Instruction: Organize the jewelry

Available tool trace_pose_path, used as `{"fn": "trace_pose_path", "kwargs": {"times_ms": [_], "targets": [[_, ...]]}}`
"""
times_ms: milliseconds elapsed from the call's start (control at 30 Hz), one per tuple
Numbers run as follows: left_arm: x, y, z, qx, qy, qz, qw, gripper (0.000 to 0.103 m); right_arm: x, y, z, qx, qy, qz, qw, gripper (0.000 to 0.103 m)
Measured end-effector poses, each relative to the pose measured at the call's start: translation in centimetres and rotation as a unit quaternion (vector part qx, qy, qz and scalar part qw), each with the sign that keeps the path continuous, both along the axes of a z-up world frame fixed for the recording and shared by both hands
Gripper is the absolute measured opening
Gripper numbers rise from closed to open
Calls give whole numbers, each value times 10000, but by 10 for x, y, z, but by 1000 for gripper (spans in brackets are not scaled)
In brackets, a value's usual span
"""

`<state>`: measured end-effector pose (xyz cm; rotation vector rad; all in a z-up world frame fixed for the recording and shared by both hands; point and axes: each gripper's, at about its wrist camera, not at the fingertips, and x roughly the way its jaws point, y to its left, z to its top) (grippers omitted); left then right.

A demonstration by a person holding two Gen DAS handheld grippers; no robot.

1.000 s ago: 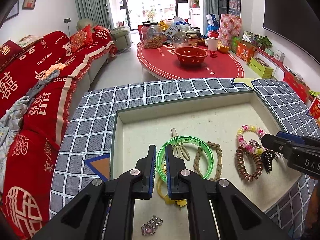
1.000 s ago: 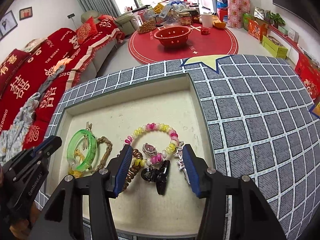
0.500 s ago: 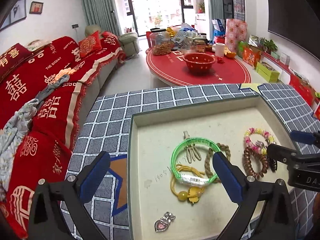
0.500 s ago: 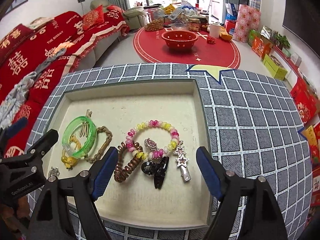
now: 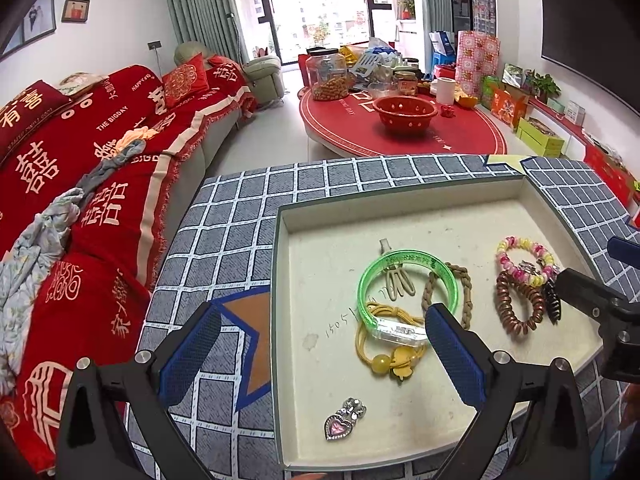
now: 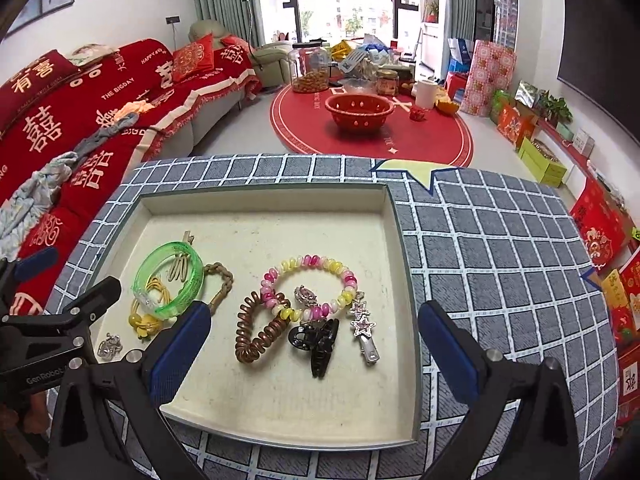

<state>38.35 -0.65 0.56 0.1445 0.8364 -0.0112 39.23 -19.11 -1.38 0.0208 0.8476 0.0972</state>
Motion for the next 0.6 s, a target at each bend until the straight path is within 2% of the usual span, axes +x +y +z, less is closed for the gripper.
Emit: {"fn": "trace_pose_path", "kwargs": {"times_ms": [200,600], "targets": [[-4,-1,-2,-2,38,-16,10000,103,-2,-7,-2,267,103,-103,9995,103],[-19,-1,-3,-122,158,-106,9997,103,-13,-6,-6,133,183,-113,9997,103]]}}
